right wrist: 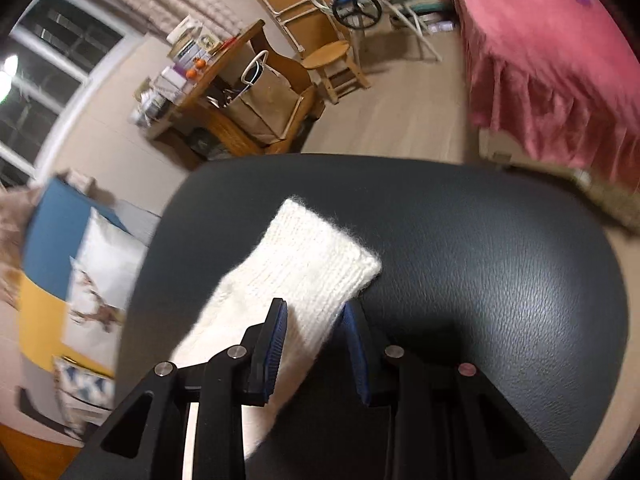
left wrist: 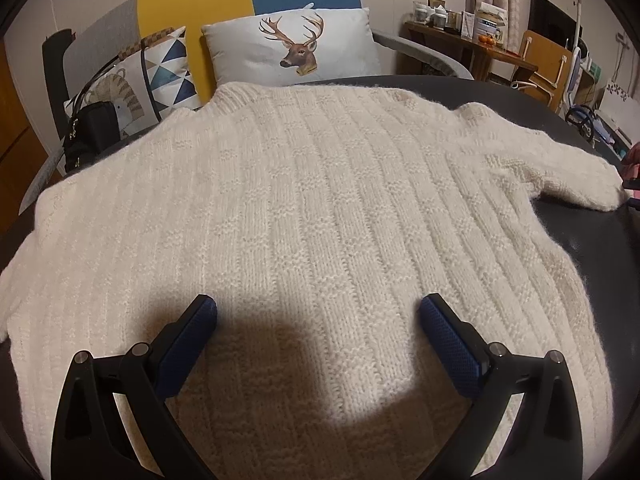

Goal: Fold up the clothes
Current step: 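Grasp the sleeve cuff with the right gripper and lift it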

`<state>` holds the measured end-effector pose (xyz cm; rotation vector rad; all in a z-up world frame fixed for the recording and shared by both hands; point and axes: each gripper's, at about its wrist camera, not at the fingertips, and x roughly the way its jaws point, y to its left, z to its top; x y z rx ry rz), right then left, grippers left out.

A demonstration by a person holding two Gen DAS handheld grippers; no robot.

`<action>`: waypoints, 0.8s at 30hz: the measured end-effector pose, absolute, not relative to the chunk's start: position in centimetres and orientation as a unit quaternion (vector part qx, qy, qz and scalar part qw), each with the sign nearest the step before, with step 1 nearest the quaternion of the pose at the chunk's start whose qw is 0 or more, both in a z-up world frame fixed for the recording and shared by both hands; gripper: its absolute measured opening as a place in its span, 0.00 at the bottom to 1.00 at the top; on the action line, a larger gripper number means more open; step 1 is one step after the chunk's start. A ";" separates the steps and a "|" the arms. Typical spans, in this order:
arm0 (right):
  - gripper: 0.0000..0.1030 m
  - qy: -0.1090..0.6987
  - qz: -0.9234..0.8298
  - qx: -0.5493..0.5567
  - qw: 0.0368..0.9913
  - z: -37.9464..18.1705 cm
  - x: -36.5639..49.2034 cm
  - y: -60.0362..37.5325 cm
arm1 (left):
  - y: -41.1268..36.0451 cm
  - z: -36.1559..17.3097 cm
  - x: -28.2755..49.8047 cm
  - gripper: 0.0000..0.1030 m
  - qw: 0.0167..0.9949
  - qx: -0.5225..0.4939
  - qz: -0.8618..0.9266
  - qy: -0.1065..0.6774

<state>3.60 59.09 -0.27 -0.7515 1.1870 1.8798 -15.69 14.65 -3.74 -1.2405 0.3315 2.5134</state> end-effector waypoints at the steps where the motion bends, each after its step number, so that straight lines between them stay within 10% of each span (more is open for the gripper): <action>1: 0.13 0.453 0.745 -0.301 0.387 -0.2 3.2 59.0 | 14.6 -3.7 -15.7 1.00 0.159 -0.434 0.879 0.115; 24: 0.06 0.436 0.844 -0.232 0.209 4.7 -1.8 51.8 | 14.3 -3.6 -15.7 1.00 0.166 -0.442 0.876 0.101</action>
